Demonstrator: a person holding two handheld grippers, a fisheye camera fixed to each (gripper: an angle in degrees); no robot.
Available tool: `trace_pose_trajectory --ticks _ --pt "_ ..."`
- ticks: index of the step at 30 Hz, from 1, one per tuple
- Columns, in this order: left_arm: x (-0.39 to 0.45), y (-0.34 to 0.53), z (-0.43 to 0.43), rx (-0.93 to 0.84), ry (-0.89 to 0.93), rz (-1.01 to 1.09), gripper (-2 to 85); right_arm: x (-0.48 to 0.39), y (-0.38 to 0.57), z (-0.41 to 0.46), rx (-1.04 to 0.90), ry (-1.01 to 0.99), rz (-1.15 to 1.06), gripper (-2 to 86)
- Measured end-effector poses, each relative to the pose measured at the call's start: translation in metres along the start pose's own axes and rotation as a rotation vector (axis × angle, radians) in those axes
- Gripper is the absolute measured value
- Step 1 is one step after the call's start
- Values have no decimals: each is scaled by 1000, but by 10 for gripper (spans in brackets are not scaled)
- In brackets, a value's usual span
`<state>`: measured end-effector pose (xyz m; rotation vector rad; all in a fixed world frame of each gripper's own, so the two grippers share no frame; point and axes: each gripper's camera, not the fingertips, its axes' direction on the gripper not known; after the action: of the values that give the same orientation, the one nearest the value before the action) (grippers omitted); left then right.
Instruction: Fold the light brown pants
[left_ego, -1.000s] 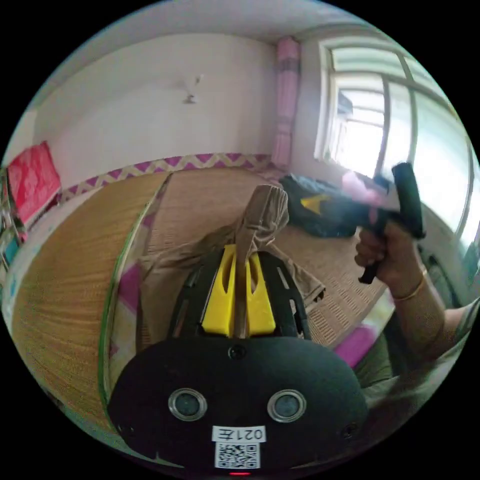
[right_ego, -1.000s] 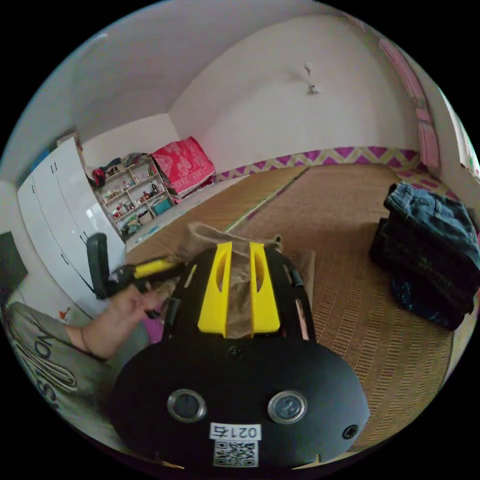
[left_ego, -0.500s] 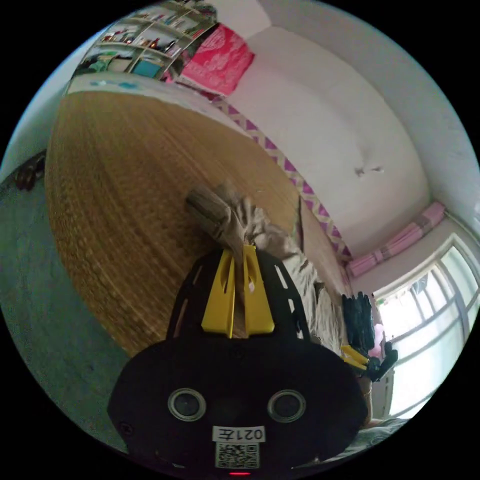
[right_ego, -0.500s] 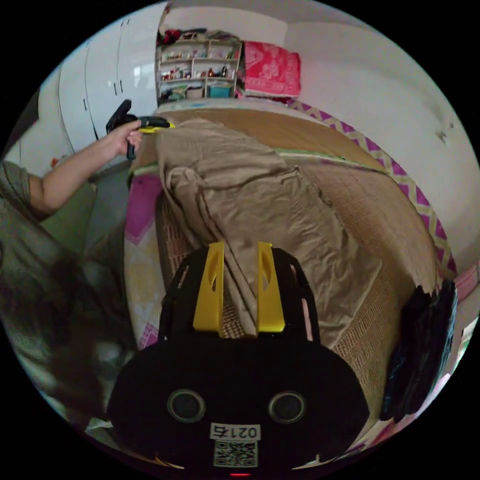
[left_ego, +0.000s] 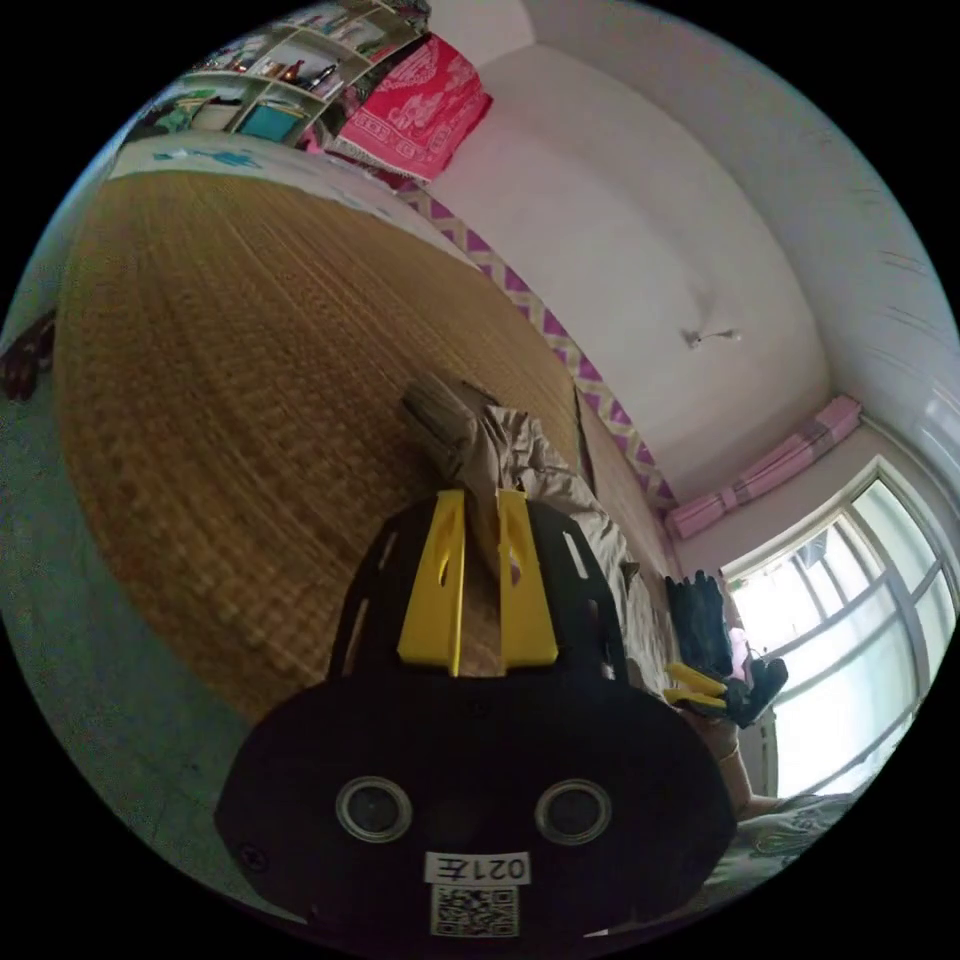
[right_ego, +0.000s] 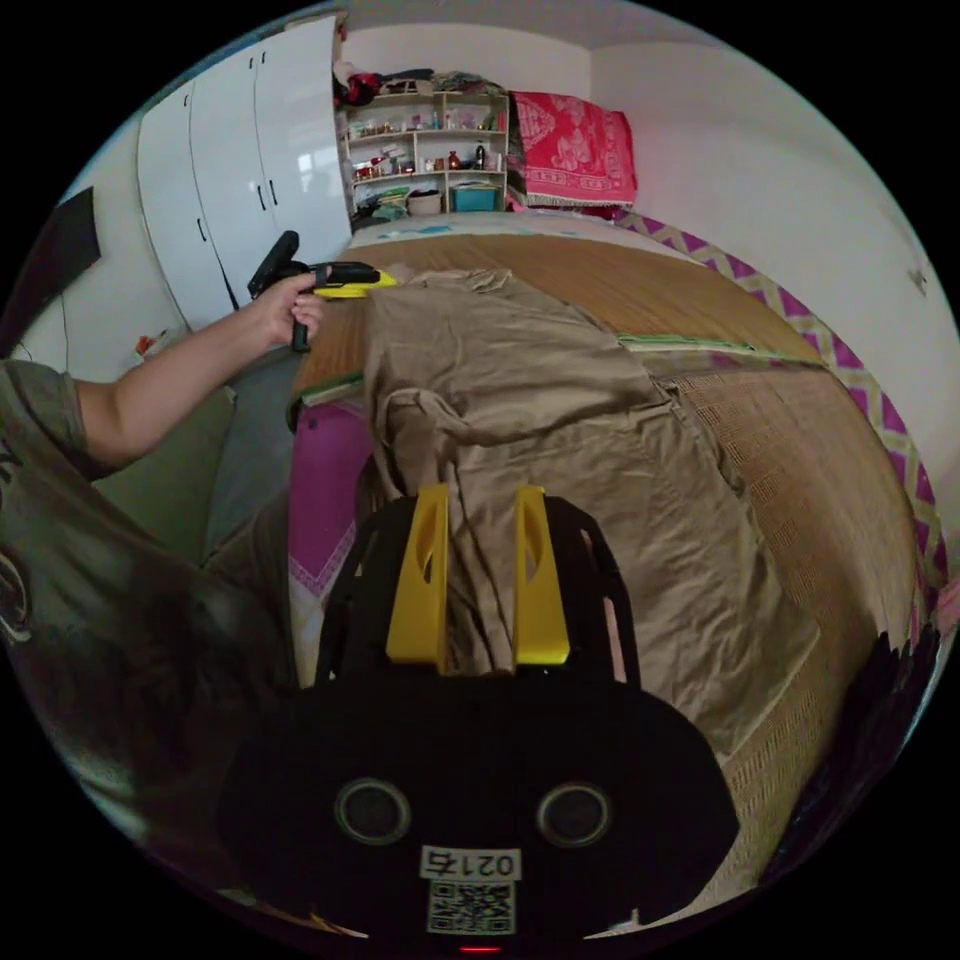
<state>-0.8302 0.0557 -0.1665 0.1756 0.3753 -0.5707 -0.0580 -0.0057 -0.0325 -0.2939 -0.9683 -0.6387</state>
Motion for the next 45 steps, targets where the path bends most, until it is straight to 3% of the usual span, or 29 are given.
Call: trace_pose_trajectory --ticks 8,12,15,18,23,28,32,37,41,45 --pt "23 8 -34 42 -86 170 -3 15 -32 5 -87 -26 27 82" --pt "48 10 -30 34 -74 258 -5 53 -42 -7 -67 -184 169 48" --pt "64 10 -20 15 -51 296 -6 90 -39 -21 -2 -333 312 13" --pt "80 11 -10 -8 -49 334 -8 119 -24 -75 180 -384 404 1" --pt "106 12 8 -47 -101 414 -9 159 58 -244 509 -144 552 -3" --pt "134 12 45 -103 -136 486 -9 194 221 -384 786 121 936 -3" --pt "151 14 78 -148 -184 516 -8 203 322 -401 822 190 1206 -2" --pt "163 6 122 -269 -259 508 -7 220 423 -330 783 -93 1560 -2" --pt "172 2 136 -316 -279 523 -8 206 427 -327 828 -144 1528 2" --pt "199 5 113 -126 -210 628 -5 173 369 -377 682 234 1330 33"
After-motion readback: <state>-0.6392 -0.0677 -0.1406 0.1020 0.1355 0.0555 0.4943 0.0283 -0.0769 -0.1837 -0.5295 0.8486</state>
